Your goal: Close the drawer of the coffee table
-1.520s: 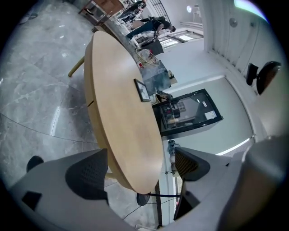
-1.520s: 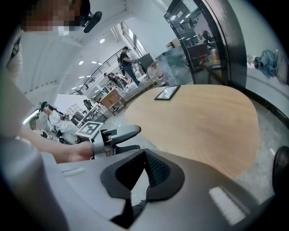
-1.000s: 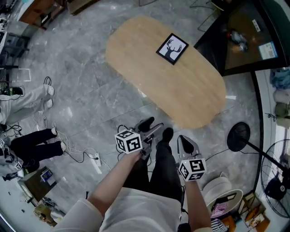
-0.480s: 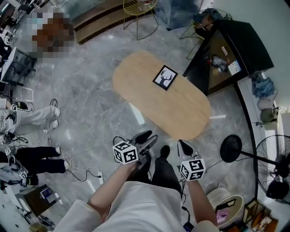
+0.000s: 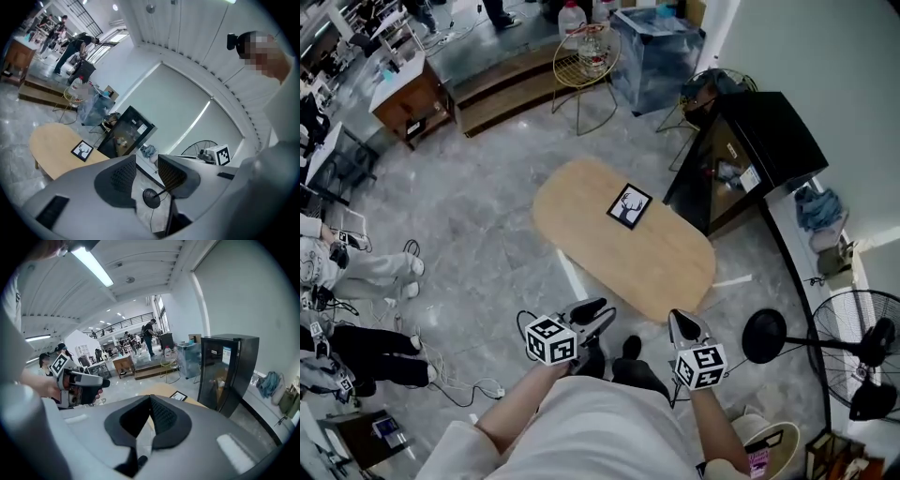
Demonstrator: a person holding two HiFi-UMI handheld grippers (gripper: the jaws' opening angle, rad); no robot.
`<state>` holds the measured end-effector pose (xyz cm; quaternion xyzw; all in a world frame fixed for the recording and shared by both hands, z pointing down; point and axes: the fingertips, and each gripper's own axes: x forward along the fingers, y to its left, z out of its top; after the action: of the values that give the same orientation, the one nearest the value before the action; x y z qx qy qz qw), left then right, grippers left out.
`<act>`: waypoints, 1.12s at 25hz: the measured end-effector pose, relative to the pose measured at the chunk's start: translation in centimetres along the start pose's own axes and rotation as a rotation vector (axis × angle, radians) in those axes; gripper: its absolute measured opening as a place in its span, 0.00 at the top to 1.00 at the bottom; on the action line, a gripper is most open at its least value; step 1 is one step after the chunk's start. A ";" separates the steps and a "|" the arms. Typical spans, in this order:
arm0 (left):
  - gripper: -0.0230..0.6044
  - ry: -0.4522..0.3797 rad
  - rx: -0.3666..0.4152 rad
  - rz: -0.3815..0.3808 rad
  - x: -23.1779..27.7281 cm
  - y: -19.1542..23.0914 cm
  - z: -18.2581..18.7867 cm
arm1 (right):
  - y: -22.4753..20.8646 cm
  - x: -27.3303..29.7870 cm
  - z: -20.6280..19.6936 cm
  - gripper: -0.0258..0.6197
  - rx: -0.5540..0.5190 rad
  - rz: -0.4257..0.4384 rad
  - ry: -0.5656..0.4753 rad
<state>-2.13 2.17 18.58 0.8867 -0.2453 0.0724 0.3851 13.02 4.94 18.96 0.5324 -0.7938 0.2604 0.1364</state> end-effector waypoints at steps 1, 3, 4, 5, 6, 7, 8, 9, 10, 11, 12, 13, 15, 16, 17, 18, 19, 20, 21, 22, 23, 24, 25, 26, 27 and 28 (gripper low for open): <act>0.74 0.006 0.024 0.008 -0.3 -0.4 0.4 | 0.0 -0.4 0.6 0.94 -0.003 0.000 -0.006; 0.79 0.002 0.059 0.024 -1.0 -1.0 1.3 | -0.1 -1.2 1.8 0.94 -0.014 -0.007 -0.020; 0.81 -0.008 0.066 0.028 -1.3 -1.3 1.8 | -0.2 -1.6 2.5 0.94 -0.020 -0.013 -0.029; 0.83 -0.022 0.070 0.029 -1.5 -1.6 2.4 | -0.5 -1.9 3.3 0.94 -0.025 -0.020 -0.039; 0.85 -0.038 0.074 0.029 -1.6 -1.8 3.2 | -0.7 -2.2 4.1 0.94 -0.031 -0.026 -0.052; 0.85 -0.053 0.082 0.031 -1.8 -2.1 3.9 | -1.0 -2.4 5.0 0.94 -0.035 -0.031 -0.066; 0.86 -0.066 0.093 0.036 -2.0 -2.3 4.6 | -1.0 -2.8 5.8 0.94 -0.039 -0.035 -0.080; 0.87 -0.077 0.107 0.043 -2.3 -2.6 5.2 | -0.9 -3.2 6.6 0.94 -0.040 -0.038 -0.091; 0.88 -0.087 0.124 0.053 -2.8 -2.9 5.7 | -0.7 -3.7 7.2 0.94 -0.041 -0.040 -0.102; 0.89 -0.096 0.140 0.063 -3.3 -3.1 6.1 | -0.3 -4.1 7.7 0.94 -0.043 -0.041 -0.111; 0.90 -0.106 0.157 0.072 -3.7 -3.4 6.7 | -0.1 -4.4 8.2 0.94 -0.047 -0.040 -0.122; 0.91 -0.118 0.174 0.081 -4.0 -3.5 7.3 | 0.2 -4.6 8.7 0.94 -0.052 -0.038 -0.132; 0.92 -0.145 0.210 0.095 -4.7 -3.9 8.6 | 0.5 -4.9 9.5 0.94 -0.064 -0.033 -0.149; 0.93 -0.157 0.229 0.102 -5.0 -4.2 9.3 | 0.7 -5.1 9.8 0.94 -0.069 -0.032 -0.155; 0.94 -0.165 0.250 0.109 -5.4 -4.5 9.9 | 0.9 -5.3 10.1 0.94 -0.073 -0.031 -0.160; 0.95 -0.170 0.270 0.112 -5.7 -4.8 10.3 | 1.1 -5.6 10.4 0.94 -0.077 -0.031 -0.166; 0.95 -0.171 0.289 0.111 -5.9 -5.1 10.7 | 1.3 -5.8 10.8 0.94 -0.080 -0.031 -0.173; 0.95 -0.170 0.302 0.105 -6.0 -5.3 11.0 | 1.4 -6.0 11.1 0.94 -0.083 -0.031 -0.180; 0.95 -0.168 0.310 0.098 -6.0 -5.5 11.3 | 1.4 -6.2 11.4 0.94 -0.086 -0.030 -0.188; 0.95 -0.167 0.315 0.092 -6.0 -5.6 11.5 | 1.5 -6.4 11.8 0.94 -0.089 -0.028 -0.195; 0.95 -0.169 0.320 0.089 -5.9 -5.8 11.8 | 1.5 -6.6 12.1 0.94 -0.092 -0.027 -0.202; 0.95 -0.174 0.328 0.088 -5.9 -6.1 12.1 | 1.5 -6.8 12.4 0.94 -0.097 -0.026 -0.210; 0.95 -0.183 0.340 0.089 -6.0 -6.4 12.5 | 1.5 -7.2 12.7 0.94 -0.102 -0.027 -0.218; 0.95 -0.195 0.354 0.091 -6.1 -6.8 13.0 | 1.5 -7.5 13.1 0.94 -0.108 -0.029 -0.228; 0.95 -0.207 0.369 0.093 -6.4 -7.1 13.5 | 1.5 -7.8 13.5 0.94 -0.114 -0.031 -0.237; 0.95 -0.220 0.381 0.094 -6.7 -7.4 14.1 | 1.5 -8.1 13.8 0.94 -0.119 -0.035 -0.245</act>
<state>-5.13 -1.09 1.90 0.9336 -0.3088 0.0382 0.1776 15.69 3.93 3.10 0.5651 -0.8091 0.1434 0.0744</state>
